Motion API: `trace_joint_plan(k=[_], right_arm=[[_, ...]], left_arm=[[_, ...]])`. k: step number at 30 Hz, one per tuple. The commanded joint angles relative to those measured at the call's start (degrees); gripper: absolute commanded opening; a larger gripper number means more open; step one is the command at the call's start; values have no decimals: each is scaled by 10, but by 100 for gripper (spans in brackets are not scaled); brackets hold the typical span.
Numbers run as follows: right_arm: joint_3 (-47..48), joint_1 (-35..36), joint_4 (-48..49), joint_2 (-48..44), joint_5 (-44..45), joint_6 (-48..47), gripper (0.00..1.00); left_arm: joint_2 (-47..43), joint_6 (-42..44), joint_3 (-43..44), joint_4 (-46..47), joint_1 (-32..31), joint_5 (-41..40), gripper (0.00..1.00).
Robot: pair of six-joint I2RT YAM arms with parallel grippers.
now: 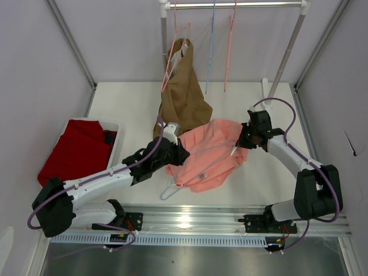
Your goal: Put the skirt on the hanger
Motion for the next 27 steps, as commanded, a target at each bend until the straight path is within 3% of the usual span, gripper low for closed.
trace_joint_plan(k=[1,18,27], right_arm=[[-5,-5,46,-10,-16,2,0],[-10,-15,56,-6,-21,0,0],[-23,-34,76,0,-44,-3,0]], left_arm=[[3,14,20,-21,-1,28,0],[30,27,38,-36,-1,87,0],[-8,1,24,-63,-1,15,0]])
